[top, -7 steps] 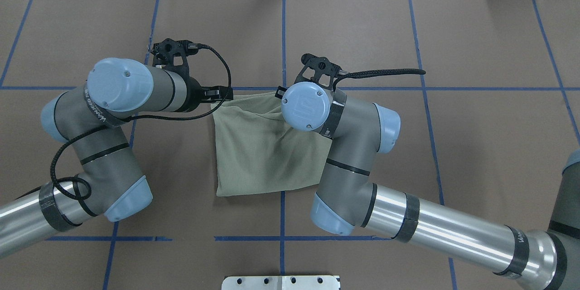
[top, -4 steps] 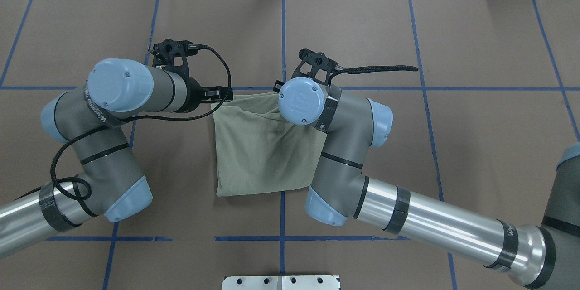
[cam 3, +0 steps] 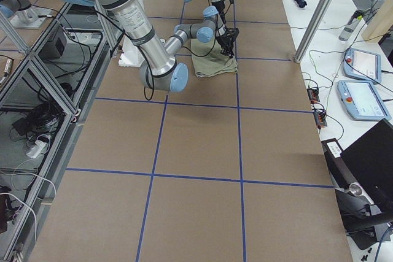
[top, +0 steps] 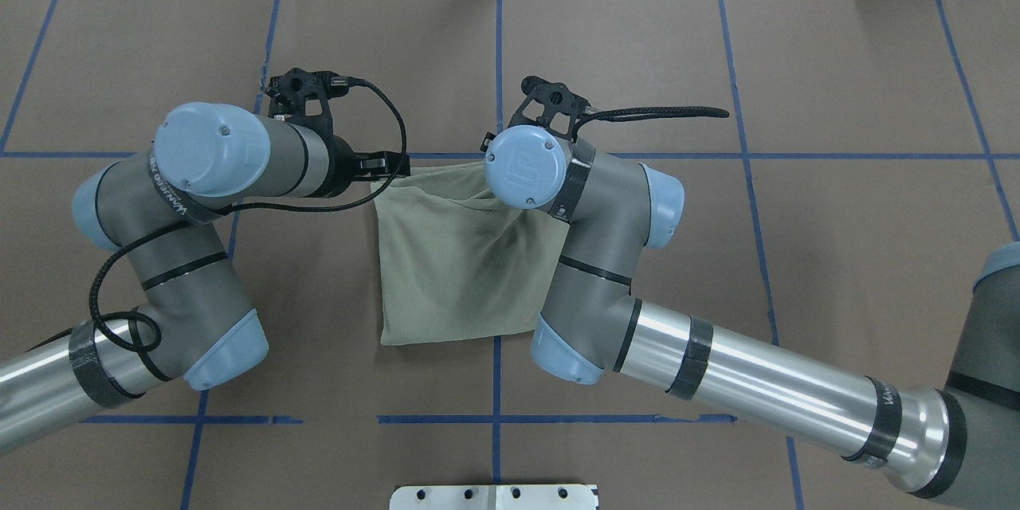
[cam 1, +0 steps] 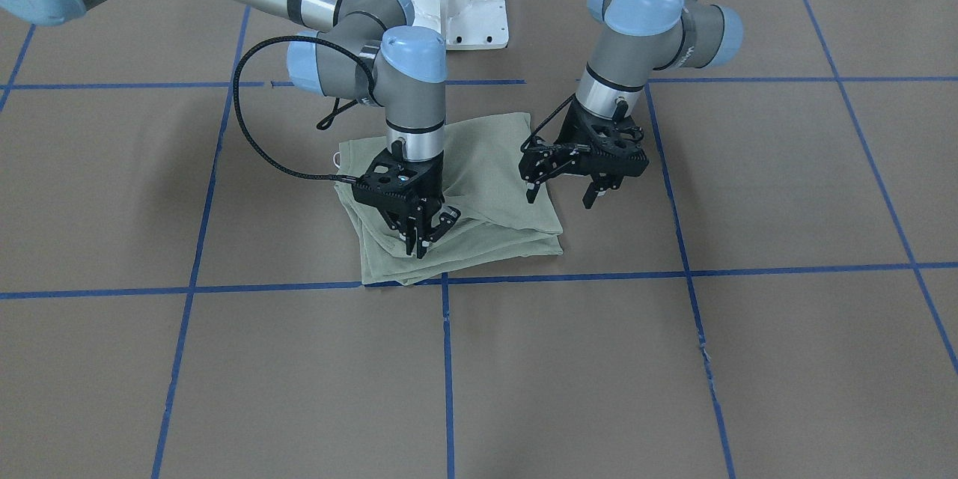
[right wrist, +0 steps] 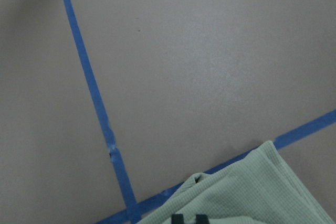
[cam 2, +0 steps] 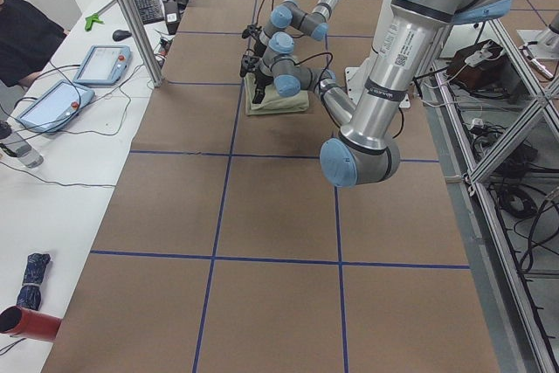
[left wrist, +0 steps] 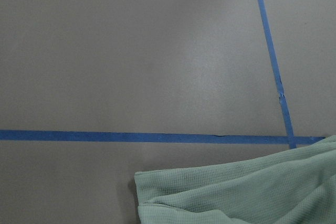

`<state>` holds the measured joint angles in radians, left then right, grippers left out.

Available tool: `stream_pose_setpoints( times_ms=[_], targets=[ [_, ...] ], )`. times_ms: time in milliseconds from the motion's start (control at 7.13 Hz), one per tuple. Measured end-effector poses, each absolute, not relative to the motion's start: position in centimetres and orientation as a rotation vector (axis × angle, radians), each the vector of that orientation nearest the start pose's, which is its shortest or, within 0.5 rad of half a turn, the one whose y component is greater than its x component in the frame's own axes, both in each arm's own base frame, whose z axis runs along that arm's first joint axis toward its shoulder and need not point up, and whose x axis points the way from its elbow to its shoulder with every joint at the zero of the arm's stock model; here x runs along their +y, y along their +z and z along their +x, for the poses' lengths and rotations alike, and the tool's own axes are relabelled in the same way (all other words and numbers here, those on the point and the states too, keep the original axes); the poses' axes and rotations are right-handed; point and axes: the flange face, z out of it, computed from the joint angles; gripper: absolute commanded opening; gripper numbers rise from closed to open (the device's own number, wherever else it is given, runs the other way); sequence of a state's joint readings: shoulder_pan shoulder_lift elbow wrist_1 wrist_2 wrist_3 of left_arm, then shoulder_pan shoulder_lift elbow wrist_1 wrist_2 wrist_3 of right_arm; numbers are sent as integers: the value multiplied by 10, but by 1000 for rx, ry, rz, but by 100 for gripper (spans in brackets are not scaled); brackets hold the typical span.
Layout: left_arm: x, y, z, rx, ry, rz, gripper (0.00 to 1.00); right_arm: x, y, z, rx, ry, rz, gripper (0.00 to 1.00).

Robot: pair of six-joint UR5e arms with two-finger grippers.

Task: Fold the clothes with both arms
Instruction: 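Lower the folded edge onto the far half with both grippers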

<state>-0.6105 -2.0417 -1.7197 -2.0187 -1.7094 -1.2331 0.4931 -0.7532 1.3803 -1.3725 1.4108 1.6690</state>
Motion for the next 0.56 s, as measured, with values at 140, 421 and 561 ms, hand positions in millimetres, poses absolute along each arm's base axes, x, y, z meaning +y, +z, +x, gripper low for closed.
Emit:
stream_pose_setpoints(
  times_ms=[140, 421, 561],
  targets=[
    [-469, 275, 462, 1004, -172, 374, 100, -500, 219, -601, -783, 627, 317, 0],
    [-469, 278, 463, 1000, -173, 371, 100, -510, 223, -593, -738, 642, 316, 0],
    [-469, 278, 463, 999, -173, 370, 100, -514, 228, -590, -709, 651, 314, 0]
  ],
)
